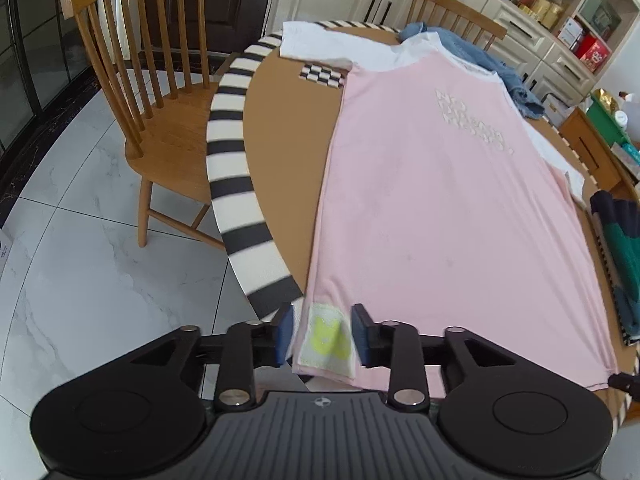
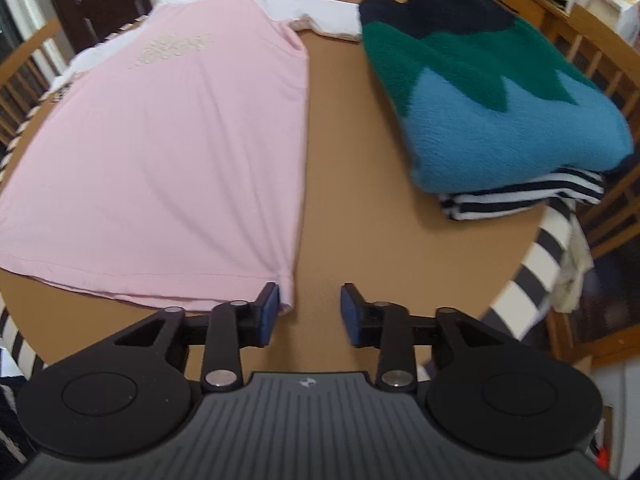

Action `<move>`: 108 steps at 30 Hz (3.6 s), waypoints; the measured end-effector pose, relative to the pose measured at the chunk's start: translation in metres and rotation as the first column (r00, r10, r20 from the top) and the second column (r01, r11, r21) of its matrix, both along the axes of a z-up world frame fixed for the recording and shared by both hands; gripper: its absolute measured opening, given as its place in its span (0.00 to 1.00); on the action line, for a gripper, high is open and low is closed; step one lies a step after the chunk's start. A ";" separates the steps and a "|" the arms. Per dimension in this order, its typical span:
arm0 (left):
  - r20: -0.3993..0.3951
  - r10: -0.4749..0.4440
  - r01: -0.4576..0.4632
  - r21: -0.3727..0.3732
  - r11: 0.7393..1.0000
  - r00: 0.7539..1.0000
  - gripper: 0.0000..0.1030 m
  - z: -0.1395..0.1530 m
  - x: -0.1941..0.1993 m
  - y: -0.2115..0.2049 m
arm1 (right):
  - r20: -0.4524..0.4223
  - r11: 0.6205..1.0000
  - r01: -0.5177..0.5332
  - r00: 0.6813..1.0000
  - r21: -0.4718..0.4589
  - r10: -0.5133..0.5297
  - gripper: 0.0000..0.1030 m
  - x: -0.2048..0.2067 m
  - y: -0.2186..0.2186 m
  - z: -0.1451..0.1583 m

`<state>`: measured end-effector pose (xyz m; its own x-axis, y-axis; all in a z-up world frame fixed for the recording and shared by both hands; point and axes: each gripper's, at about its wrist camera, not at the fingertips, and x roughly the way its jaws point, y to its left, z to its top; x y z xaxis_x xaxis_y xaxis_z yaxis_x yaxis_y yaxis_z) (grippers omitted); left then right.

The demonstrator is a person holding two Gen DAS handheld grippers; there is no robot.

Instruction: Fold clothes

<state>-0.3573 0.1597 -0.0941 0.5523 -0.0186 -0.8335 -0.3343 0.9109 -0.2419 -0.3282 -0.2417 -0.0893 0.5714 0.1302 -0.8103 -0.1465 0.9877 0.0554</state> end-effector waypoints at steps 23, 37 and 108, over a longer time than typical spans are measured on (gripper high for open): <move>0.316 -0.571 0.546 0.170 0.820 0.758 0.79 0.059 0.164 0.175 | 0.061 0.821 0.185 0.964 0.540 -0.258 0.50 0.067 0.295 0.031; 0.098 -0.790 0.769 0.184 0.612 0.605 0.81 0.044 0.344 0.202 | -0.147 0.656 0.383 0.911 0.650 -0.386 0.30 0.162 0.366 -0.018; 0.131 -0.986 0.993 0.038 0.112 0.106 0.52 0.029 0.557 -0.013 | -0.252 0.082 0.784 0.294 0.615 -0.922 0.14 0.210 0.268 -0.038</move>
